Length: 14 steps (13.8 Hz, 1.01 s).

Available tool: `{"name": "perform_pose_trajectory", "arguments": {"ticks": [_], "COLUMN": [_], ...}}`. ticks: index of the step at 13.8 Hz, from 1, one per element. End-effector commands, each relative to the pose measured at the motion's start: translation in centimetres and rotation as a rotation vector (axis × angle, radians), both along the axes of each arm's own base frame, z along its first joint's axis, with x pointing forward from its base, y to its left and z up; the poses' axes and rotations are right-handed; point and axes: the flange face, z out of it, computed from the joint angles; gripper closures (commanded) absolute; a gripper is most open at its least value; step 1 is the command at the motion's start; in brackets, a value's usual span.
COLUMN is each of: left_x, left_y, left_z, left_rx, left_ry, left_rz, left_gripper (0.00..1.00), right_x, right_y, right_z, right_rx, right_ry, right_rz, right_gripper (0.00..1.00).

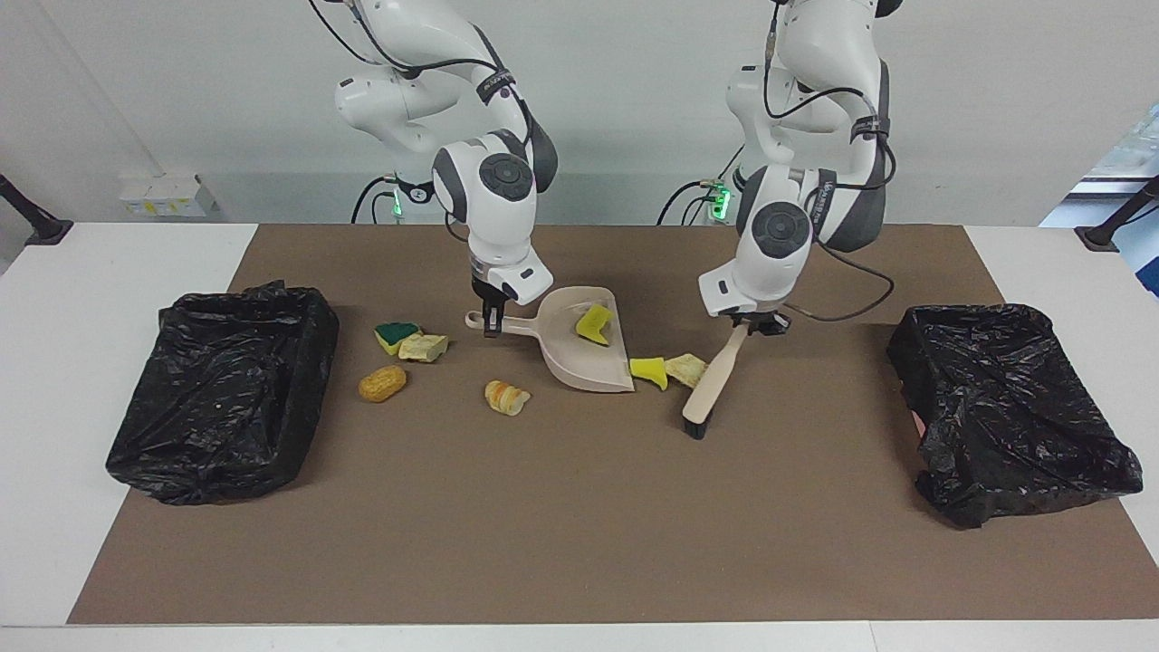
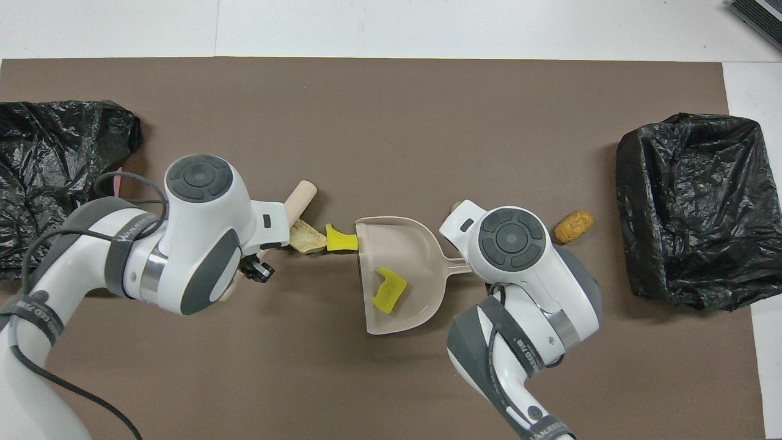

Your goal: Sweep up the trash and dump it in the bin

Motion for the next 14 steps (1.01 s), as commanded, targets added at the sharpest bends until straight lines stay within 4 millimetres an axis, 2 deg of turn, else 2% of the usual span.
{"name": "perform_pose_trajectory", "arguments": {"ticks": [1,2,4,6,8,10,11,14], "left_x": [-4.8,-5.8,-6.9,-6.6,-6.2,-5.7,-5.6,-6.4], "left_y": [-3.3,-4.8,-6.8,-7.7,-8.1,-8.7,-8.9,-8.7], "left_z": [0.4,0.5,0.7,1.3,3.1,5.8,6.6,8.3], "left_rx": [0.004,-0.021,-0.087,-0.111,-0.131,-0.155,-0.154,-0.144], "left_ry": [-0.006,0.009,0.069,0.1,0.094,0.089,0.077,0.066], "left_rz": [0.044,0.085,0.287,0.416,0.434,0.537,0.581,0.651], "left_gripper": [1.0,1.0,1.0,1.0,1.0,1.0,1.0,1.0], "right_x": [-0.6,-0.8,-0.9,-0.7,-0.5,-0.2,0.1,0.1], "right_y": [2.4,3.1,3.1,2.8,2.6,2.2,1.5,1.5], "right_z": [-1.9,-2.1,-2.1,-2.2,-1.9,-1.5,-1.3,-1.0], "right_rx": [0.024,0.03,0.029,0.022,0.021,0.02,0.018,0.015], "right_ry": [-0.036,-0.046,-0.045,-0.037,-0.035,-0.031,-0.027,-0.023], "right_rz": [-0.062,-0.072,-0.071,-0.068,-0.062,-0.04,-0.04,-0.036], "right_gripper": [1.0,1.0,1.0,1.0,1.0,1.0,1.0,1.0]}}
